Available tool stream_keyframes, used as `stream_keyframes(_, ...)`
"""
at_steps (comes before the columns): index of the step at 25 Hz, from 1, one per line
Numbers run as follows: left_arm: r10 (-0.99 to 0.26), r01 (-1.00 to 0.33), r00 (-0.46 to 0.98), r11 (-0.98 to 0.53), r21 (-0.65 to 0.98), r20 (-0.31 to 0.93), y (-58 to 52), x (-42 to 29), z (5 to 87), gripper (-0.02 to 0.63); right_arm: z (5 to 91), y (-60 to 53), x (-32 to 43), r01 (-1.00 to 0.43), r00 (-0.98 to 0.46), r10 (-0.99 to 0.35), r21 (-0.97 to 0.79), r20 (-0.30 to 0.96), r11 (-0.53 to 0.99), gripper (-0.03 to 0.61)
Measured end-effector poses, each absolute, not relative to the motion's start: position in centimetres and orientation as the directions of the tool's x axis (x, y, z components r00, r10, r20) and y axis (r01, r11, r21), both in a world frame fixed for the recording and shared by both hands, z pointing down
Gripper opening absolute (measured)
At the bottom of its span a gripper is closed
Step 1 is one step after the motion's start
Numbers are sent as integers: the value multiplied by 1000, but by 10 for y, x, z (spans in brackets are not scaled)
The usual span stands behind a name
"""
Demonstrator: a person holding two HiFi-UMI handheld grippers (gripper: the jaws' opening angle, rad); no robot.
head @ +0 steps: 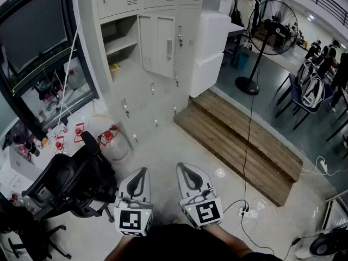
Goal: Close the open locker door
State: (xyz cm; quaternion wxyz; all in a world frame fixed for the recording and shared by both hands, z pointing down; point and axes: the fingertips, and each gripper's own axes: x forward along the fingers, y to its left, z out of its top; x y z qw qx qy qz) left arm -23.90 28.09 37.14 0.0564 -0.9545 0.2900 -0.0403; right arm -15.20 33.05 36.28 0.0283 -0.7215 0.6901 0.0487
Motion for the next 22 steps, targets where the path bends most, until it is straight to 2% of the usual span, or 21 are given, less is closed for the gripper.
stream_keyframes(5,-559,-553,829,-824,-123,19,300,-219,360,0,348,348,-133,-995,43,-989,83,-142,-55,17)
stream_keyframes(15,-585,-576,809,-807,-128,55,311,-216,368,0,363,351,-121,-999,46,-992,-13,-116,-45,17)
stream_keyframes(22,-579,-569,811,-814,-115,83,286,-199,384,0,370,323,-112,-999,-15,-995,-46,-97,20,18)
